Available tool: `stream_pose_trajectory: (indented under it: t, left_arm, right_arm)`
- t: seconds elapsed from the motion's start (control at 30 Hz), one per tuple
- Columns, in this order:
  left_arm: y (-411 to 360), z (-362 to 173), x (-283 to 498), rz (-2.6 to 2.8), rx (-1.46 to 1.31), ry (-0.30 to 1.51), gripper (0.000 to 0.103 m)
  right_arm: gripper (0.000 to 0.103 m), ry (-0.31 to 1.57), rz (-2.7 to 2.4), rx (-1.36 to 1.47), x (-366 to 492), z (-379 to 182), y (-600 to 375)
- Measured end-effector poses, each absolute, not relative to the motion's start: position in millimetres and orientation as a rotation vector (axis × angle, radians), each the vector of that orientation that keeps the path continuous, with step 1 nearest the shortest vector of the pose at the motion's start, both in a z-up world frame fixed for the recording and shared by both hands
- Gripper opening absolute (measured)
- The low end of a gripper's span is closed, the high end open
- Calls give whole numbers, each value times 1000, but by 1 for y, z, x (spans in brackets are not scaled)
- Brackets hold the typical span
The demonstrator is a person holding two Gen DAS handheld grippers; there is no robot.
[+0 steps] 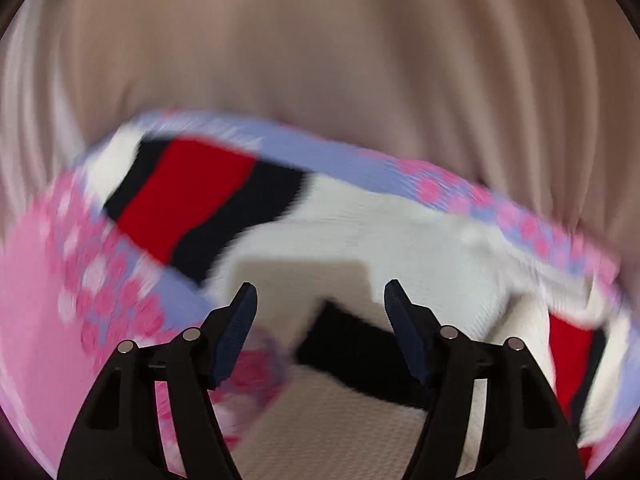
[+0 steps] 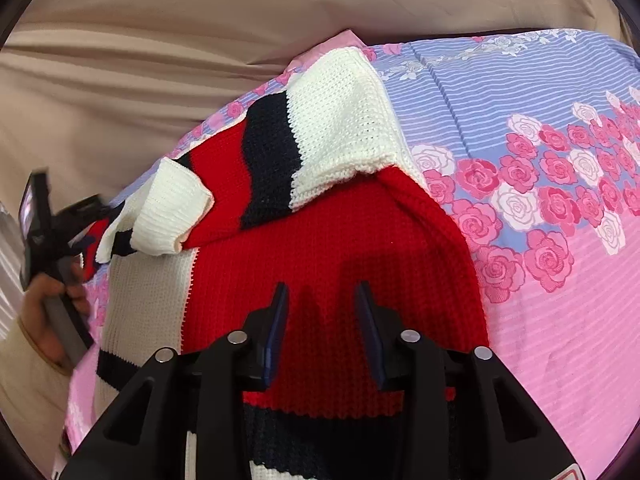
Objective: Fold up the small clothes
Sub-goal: 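Fold the held sleeve across the sweater body with the right tool and release, then grasp the other striped sleeve cuff with the left tool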
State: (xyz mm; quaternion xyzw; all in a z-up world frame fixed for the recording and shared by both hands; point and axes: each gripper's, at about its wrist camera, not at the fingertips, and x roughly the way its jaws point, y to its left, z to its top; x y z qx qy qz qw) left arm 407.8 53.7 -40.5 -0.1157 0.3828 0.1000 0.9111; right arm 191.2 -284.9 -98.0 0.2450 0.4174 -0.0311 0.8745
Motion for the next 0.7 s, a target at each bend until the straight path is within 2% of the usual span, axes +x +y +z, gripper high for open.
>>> stream_pose_trajectory:
  t: [0.03, 0.17, 0.37, 0.5, 0.53, 0.6, 0.63, 0.67, 0.7]
  left_arm:
    - [53, -37, 399, 178, -219, 783, 64]
    - [-8, -40, 358, -89, 44, 755, 82]
    - [-107, -74, 314, -363, 583, 580, 84]
    - [-135, -90, 321, -454, 684, 594, 83]
    - [-138, -95, 321, -469, 696, 600, 78]
    - [-133, -98, 329, -534, 662, 661, 41]
    - [-128, -94, 336, -559, 595, 694, 34]
    - [-117, -86, 345, -559, 499, 714, 18]
    - [-104, -79, 351, -555, 422, 735, 11]
  right_arm:
    - [38, 871, -56, 519, 194, -98, -285]
    - [38, 871, -17, 523, 212, -98, -276]
    - [38, 869, 15, 492, 219, -93, -257]
    - [38, 887, 2, 493, 214, -100, -255]
    - [38, 891, -1, 497, 212, -101, -255]
    - [38, 895, -5, 504, 210, -104, -255]
    - [38, 895, -6, 502, 210, -104, -254]
    - [38, 896, -7, 499, 210, -104, -254]
    - [38, 895, -7, 496, 210, -104, -254]
